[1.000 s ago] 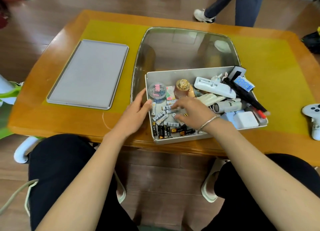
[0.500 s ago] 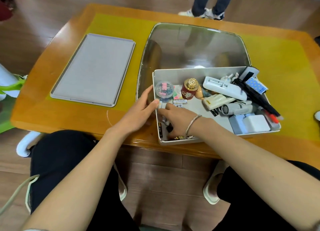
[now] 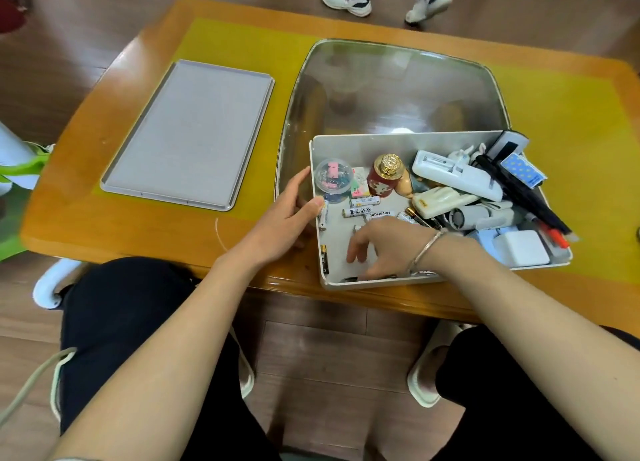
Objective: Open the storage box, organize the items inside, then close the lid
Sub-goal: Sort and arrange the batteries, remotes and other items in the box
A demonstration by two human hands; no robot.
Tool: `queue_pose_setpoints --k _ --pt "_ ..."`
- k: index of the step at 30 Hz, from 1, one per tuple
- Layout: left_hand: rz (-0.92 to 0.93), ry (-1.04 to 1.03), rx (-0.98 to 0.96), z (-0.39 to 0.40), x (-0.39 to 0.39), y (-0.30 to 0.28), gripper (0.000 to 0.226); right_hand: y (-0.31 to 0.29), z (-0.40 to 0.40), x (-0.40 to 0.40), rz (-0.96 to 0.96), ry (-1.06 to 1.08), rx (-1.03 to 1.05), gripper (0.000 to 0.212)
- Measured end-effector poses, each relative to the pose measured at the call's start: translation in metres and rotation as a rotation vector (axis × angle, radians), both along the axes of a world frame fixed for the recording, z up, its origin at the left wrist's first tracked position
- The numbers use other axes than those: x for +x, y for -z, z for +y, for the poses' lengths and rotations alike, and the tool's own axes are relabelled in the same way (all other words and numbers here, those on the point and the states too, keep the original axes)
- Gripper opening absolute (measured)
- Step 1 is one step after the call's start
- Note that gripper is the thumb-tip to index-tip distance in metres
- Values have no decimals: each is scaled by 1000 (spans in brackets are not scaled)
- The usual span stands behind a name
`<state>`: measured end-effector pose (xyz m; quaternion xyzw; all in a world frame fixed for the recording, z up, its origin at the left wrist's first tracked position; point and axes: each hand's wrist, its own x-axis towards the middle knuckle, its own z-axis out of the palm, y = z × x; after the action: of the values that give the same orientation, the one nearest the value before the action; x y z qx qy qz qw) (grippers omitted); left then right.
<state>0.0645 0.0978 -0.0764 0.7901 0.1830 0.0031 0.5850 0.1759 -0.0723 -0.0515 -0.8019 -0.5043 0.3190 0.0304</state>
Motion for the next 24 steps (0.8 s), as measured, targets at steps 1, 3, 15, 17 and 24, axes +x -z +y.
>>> queue_pose_setpoints --k 1,3,15,17,24 --pt "2 1 3 0 0 0 59 3 5 -3 -12 -36 -37 22" --pt "2 0 5 0 0 0 59 7 11 -3 -63 -84 -98 15" --pt "-5 -7 3 -2 0 2 58 -34 -36 28 -333 562 487 25" --pt "-11 -9 7 -2 0 2 57 -37 -60 43 -455 697 532 30" --pt "-17 -12 12 -2 0 4 58 -38 -111 70 -714 909 332 44"
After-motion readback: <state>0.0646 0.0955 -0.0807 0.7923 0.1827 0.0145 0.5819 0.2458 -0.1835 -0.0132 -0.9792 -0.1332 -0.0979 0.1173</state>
